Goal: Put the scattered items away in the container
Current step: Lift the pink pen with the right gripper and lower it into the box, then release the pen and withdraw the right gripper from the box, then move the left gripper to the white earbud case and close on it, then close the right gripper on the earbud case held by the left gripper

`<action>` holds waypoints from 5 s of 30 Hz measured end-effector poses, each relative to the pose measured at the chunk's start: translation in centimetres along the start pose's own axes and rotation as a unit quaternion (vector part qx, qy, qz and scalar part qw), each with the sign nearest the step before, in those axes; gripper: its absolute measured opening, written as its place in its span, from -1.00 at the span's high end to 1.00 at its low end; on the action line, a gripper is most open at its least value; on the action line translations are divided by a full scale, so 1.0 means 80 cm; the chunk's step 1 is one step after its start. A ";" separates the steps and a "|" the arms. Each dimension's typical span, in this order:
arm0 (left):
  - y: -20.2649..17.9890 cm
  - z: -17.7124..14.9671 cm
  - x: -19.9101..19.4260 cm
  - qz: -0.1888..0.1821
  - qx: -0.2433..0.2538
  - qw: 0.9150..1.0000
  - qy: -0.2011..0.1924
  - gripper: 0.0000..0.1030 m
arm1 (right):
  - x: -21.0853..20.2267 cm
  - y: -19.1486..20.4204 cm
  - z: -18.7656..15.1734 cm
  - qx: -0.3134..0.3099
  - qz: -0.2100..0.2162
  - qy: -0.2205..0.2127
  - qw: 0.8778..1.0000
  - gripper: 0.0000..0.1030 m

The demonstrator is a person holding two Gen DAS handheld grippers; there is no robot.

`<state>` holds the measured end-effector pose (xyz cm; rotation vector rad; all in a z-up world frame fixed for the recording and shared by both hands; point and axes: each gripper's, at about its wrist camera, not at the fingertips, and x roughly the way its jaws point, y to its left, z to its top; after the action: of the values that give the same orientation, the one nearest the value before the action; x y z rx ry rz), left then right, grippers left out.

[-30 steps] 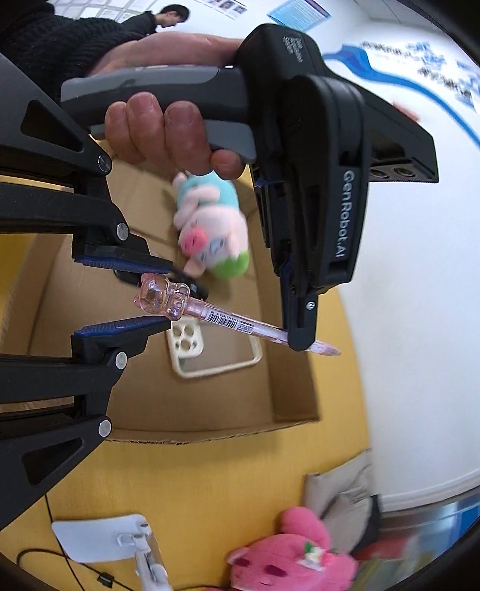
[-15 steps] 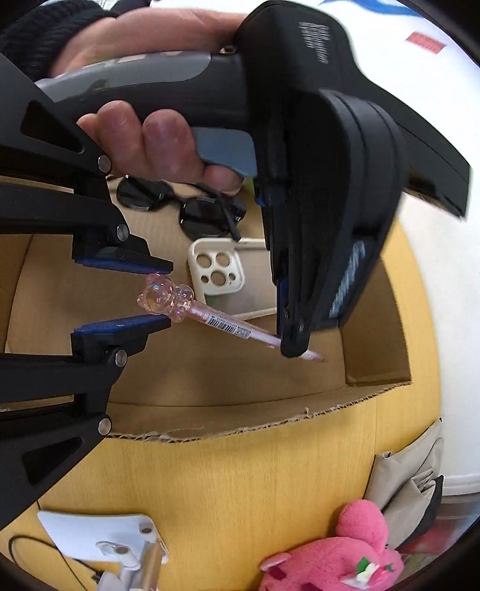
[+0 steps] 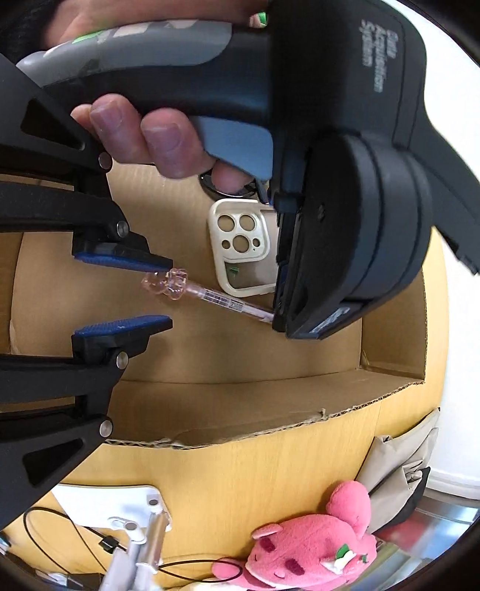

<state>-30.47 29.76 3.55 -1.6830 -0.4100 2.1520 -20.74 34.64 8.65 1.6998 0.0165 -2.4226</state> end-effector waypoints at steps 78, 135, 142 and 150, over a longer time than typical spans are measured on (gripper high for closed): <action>0.258 -0.463 -0.307 0.162 -0.075 0.957 -0.231 -0.54 | -0.060 0.312 -0.234 -0.145 0.054 -0.121 0.981 -0.92; 0.141 -0.493 -0.196 0.020 0.351 0.936 -0.014 0.23 | -0.023 0.280 -0.278 -0.255 0.248 0.024 0.934 -0.64; 0.134 -0.502 -0.194 0.011 0.380 0.925 -0.011 0.23 | -0.012 0.314 -0.289 -0.289 0.246 0.050 0.924 0.13; 0.127 -0.498 -0.211 0.014 0.388 0.921 -0.033 0.24 | -0.025 0.319 -0.289 -0.295 0.231 0.033 0.926 0.14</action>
<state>10.61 12.85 3.86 -1.1569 0.4188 1.9918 5.42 12.46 4.92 1.3180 0.2884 -1.7719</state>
